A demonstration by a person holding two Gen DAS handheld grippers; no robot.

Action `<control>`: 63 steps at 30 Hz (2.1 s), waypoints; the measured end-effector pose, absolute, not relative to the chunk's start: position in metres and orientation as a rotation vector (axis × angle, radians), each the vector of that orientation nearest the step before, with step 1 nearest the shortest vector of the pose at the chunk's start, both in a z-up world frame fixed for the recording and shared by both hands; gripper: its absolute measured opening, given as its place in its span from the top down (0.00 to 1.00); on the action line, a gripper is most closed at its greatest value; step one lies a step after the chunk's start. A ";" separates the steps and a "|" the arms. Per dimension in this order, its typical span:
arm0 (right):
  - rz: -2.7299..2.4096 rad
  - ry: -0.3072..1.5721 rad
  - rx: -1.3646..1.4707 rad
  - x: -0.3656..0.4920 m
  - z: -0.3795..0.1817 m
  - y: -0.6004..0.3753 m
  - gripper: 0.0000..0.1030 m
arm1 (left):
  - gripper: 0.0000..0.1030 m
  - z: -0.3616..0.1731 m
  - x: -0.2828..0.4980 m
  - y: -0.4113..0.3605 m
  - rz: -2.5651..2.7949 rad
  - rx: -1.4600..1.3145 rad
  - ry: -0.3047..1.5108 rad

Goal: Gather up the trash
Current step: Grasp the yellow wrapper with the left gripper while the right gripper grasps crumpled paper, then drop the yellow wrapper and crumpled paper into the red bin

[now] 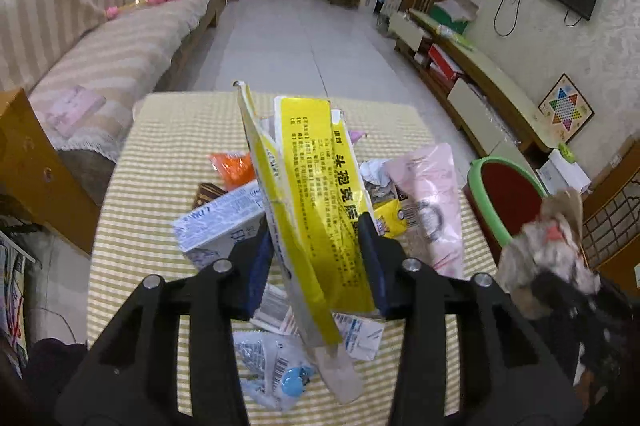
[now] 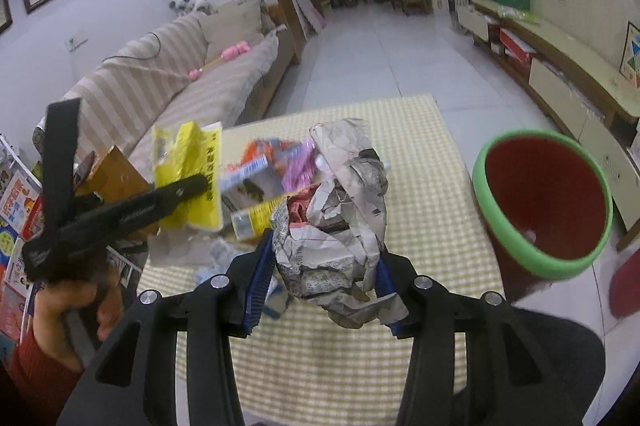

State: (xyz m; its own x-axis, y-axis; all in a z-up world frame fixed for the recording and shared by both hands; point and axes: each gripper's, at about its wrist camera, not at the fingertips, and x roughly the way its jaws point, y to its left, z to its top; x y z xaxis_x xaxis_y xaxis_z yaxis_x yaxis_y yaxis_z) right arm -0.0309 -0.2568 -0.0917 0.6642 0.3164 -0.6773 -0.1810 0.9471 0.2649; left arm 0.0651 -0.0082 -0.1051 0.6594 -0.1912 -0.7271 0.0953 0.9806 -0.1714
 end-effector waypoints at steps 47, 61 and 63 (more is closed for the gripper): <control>0.011 0.649 0.285 -0.041 -0.064 -0.401 0.56 | 0.61 -0.060 0.077 -0.136 -0.443 -0.027 0.729; -0.088 0.683 0.390 -0.011 -0.096 -0.478 0.55 | 0.61 -0.085 0.120 -0.248 -0.695 0.012 0.825; -0.090 0.695 0.406 -0.004 -0.103 -0.489 0.55 | 0.61 -0.091 0.129 -0.264 -0.712 0.017 0.846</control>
